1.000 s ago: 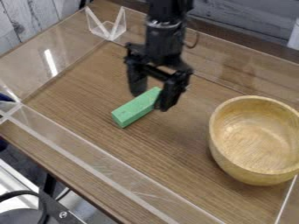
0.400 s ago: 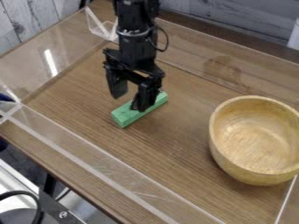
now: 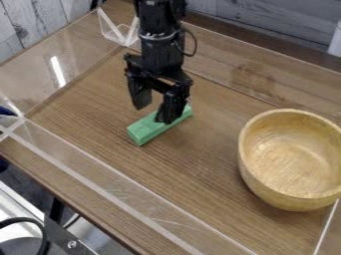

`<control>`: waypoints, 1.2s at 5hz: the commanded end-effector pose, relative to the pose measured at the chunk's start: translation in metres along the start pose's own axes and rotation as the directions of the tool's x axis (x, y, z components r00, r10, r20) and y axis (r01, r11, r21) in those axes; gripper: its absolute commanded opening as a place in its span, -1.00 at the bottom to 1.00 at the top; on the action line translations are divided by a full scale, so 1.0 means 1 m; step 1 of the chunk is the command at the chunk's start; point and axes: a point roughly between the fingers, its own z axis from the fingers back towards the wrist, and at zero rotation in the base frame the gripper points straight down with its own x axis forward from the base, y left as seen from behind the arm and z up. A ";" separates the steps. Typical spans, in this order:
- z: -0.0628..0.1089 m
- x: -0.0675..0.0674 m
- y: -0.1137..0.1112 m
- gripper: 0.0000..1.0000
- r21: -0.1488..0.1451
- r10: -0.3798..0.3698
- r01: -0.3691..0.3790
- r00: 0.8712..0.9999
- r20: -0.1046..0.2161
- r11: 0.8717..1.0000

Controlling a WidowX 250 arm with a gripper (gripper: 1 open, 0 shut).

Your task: Put the green block in the brown bowl

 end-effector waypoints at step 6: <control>0.010 0.018 0.002 1.00 -0.012 -0.023 0.024 0.997 0.070 1.000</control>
